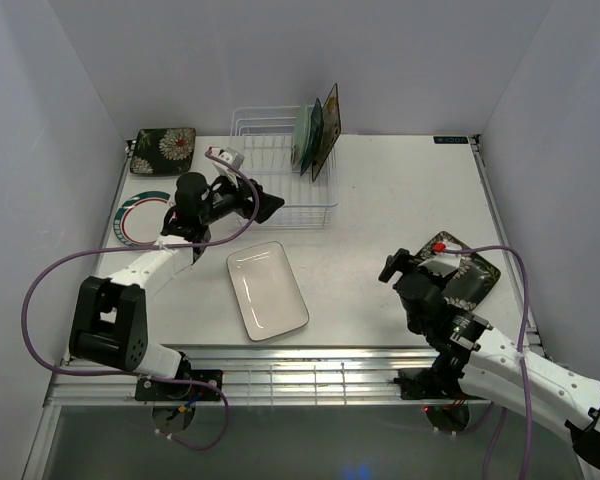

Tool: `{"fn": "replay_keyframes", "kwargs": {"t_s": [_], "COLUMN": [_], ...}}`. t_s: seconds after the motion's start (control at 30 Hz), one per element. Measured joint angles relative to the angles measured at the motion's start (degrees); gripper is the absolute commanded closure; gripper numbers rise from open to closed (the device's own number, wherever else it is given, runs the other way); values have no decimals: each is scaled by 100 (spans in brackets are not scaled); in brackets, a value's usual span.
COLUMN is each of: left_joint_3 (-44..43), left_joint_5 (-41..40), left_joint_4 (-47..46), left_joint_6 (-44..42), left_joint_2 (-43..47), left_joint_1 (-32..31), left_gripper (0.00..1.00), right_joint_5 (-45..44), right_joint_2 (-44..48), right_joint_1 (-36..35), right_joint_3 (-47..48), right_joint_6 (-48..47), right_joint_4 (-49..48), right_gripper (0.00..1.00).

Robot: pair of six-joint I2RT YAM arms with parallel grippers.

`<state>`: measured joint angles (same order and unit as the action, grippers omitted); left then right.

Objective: Load the plates into the dish rack
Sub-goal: Move the plate to the center of the board.

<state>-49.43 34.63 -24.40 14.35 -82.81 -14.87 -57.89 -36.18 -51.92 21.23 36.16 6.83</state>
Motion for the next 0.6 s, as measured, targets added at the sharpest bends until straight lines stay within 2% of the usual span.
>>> {"fn": "replay_keyframes", "kwargs": {"t_s": [0.13,0.33,0.6], "left_joint_3": [20,216,304], "left_joint_5": [472,601,625], "left_joint_4": [-4,-4,-4], "left_joint_6": [-149,-527,-800], "left_joint_2": [46,365,507], "left_joint_1": [-146,-713,-892], "left_gripper": [2,2,2], "right_joint_5": [13,201,1537], "right_joint_2": [57,-498,-1196], "right_joint_1": [125,533,2258], "right_joint_3": [-122,-122,-120], "right_joint_6": [555,901,595], "right_joint_4": [433,682,376], "right_gripper": [10,10,10]}}
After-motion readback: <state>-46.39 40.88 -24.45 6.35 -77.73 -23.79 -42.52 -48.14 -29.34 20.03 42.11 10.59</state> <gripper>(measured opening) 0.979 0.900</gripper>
